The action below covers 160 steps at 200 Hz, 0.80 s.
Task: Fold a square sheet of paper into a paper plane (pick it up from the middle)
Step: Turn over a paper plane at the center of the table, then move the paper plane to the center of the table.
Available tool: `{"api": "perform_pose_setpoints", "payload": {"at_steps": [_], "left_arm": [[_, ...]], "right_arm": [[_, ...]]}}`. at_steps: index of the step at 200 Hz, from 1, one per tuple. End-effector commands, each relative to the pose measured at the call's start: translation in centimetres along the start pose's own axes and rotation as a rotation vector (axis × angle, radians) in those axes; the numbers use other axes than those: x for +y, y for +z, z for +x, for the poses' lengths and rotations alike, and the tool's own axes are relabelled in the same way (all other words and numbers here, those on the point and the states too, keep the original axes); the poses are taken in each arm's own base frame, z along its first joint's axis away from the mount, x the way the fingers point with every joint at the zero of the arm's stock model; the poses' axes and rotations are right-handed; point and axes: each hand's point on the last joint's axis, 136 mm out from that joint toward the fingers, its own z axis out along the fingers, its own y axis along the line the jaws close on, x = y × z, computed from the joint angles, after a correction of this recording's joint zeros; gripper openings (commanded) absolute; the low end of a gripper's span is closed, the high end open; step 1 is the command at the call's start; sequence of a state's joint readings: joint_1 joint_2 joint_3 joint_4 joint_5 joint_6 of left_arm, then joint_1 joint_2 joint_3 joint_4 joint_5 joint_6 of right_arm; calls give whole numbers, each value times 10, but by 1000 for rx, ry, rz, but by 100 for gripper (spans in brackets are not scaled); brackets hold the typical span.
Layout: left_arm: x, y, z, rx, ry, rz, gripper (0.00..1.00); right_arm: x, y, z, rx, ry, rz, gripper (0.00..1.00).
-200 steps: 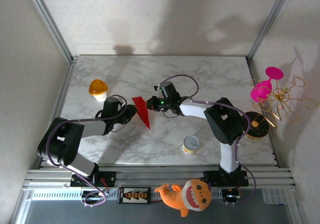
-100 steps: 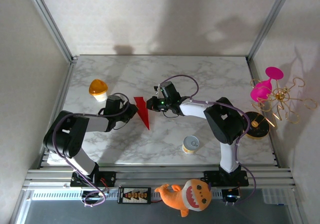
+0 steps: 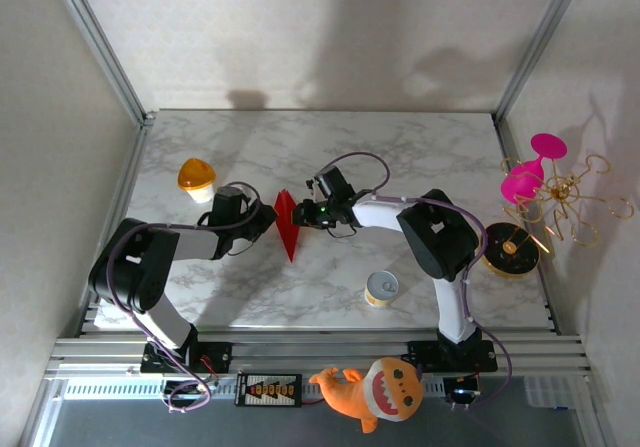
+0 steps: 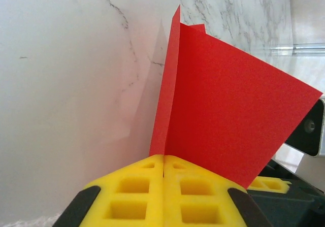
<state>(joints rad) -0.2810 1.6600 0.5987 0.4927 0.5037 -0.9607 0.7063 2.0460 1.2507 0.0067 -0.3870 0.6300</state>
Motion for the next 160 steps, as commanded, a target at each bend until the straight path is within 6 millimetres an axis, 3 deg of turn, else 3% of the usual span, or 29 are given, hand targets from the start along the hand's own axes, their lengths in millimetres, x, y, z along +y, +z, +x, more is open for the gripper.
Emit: {"api": "perform_pose_setpoints", "payload": {"at_steps": [1,52,67,104,160], "left_arm": [[-2,5,5,33,26,1,0],[-1,5,5,27,25,-6,0],[0,2,1,2,19,-13,0],[6,-7,-6,-65,-21,-25,0],[20,-5,-2,-76,-56,-45,0]], "right_arm": [[-2,2,-4,15,-24,12,30],[0,2,-7,3,-19,5,11],[-14,-9,-20,-46,12,32,6],[-30,-25,-27,-112,59,71,3],[-39,-22,-17,-101,119,72,5]]}}
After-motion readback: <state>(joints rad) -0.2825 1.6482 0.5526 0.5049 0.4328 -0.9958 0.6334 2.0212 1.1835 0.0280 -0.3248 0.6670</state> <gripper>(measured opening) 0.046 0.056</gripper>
